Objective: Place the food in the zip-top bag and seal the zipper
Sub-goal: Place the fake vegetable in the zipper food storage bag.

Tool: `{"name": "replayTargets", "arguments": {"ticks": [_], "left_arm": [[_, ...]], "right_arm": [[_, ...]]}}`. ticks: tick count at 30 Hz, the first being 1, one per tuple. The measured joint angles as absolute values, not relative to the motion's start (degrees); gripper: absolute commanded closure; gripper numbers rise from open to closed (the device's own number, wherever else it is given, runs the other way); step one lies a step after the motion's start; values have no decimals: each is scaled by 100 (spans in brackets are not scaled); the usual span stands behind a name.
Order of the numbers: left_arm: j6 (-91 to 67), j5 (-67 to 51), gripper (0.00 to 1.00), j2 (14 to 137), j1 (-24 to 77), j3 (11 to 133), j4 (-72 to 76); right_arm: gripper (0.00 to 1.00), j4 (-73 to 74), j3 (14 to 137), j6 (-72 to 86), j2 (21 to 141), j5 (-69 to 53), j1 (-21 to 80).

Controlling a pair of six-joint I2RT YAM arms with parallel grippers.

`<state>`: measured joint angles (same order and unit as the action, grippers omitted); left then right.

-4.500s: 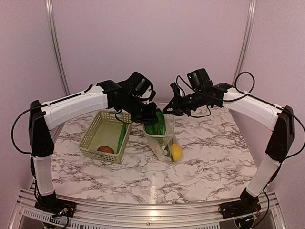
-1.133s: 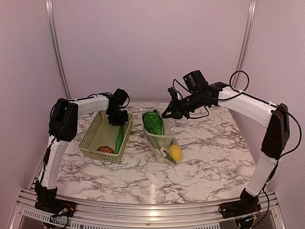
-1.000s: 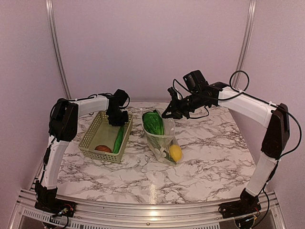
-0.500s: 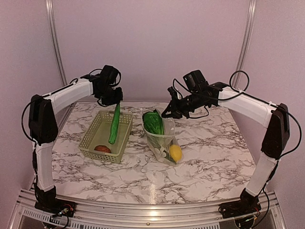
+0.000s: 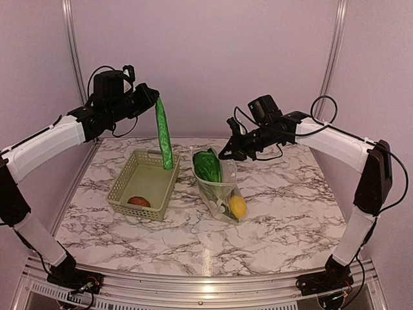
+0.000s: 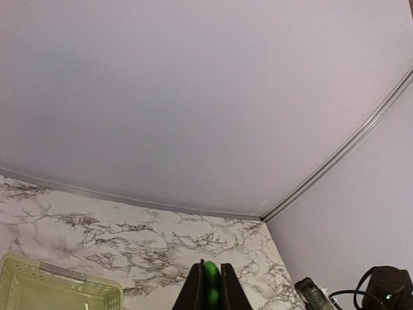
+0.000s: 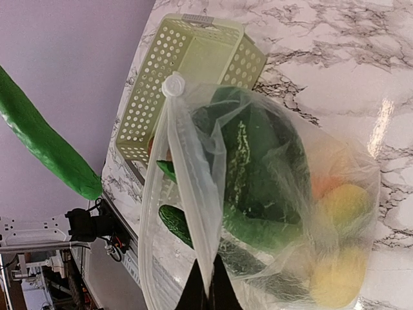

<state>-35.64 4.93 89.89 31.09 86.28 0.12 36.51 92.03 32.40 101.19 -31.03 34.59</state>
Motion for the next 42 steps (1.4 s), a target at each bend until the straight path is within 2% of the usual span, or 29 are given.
{"name": "replayTargets", "arguments": {"ticks": [5, 15, 42], "left_arm": [[-3677, 502, 100, 8960, 3588, 8110, 1341], [-3712, 910, 100, 9319, 4322, 8031, 2746], [-2967, 3791, 100, 11142, 5830, 7717, 4613]], "right_arm": [[100, 3651, 9203, 3242, 10119, -3105, 3461], [100, 3653, 9203, 3247, 10119, -3105, 3459], [100, 4362, 9762, 3430, 10119, -3028, 3208]]}}
